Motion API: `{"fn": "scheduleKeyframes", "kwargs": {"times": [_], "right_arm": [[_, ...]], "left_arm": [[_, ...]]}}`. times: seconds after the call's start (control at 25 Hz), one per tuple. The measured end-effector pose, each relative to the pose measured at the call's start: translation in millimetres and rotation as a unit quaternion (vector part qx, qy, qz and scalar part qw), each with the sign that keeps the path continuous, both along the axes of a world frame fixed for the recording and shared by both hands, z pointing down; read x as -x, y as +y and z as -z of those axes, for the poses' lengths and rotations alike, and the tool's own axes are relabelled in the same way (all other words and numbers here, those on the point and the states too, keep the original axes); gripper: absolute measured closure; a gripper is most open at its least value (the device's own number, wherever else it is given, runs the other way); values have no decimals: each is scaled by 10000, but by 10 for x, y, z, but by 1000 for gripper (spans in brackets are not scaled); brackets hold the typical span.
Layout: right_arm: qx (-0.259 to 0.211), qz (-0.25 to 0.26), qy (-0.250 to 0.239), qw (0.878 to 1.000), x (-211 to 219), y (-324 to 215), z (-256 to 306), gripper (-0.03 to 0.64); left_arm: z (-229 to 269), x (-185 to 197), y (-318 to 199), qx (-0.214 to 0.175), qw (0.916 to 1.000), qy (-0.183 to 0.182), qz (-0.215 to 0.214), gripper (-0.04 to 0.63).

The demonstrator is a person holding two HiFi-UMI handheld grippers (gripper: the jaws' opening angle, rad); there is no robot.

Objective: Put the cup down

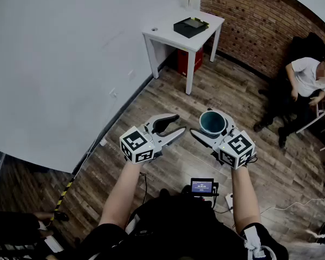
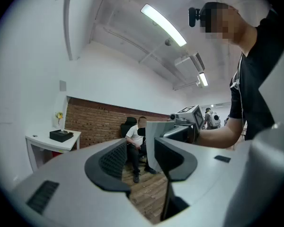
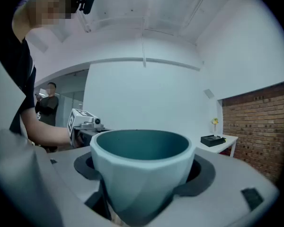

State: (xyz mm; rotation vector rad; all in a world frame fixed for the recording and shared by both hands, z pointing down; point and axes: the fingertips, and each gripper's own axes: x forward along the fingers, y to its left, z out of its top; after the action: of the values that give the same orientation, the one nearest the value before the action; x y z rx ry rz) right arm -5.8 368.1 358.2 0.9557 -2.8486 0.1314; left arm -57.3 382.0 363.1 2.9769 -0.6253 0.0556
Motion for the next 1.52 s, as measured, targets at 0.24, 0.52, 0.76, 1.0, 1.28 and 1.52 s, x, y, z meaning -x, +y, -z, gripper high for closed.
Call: {"fn": "scheduleKeyframes", "kwargs": {"times": [0.24, 0.52, 0.76, 1.0, 1.28, 1.52], "right_arm": [[-91, 15, 12, 10000, 6, 59, 31, 207], [-81, 35, -52, 9999, 22, 79, 66, 207], [-22, -3, -12, 10000, -4, 111, 11, 207], [-5, -22, -72, 10000, -49, 97, 2, 207], [22, -4, -92, 10000, -235, 11, -25, 207], [63, 57, -144, 9999, -429, -42, -55, 207]], "left_arm": [[-10, 4, 55, 1, 10000, -17, 26, 422], [0, 8, 75, 18, 10000, -32, 18, 422], [-23, -12, 111, 22, 10000, -30, 5, 422], [-54, -74, 101, 57, 9999, -90, -14, 422], [-54, -264, 3, 37, 9999, -89, 44, 422], [-67, -449, -38, 1, 9999, -74, 142, 422]]}}
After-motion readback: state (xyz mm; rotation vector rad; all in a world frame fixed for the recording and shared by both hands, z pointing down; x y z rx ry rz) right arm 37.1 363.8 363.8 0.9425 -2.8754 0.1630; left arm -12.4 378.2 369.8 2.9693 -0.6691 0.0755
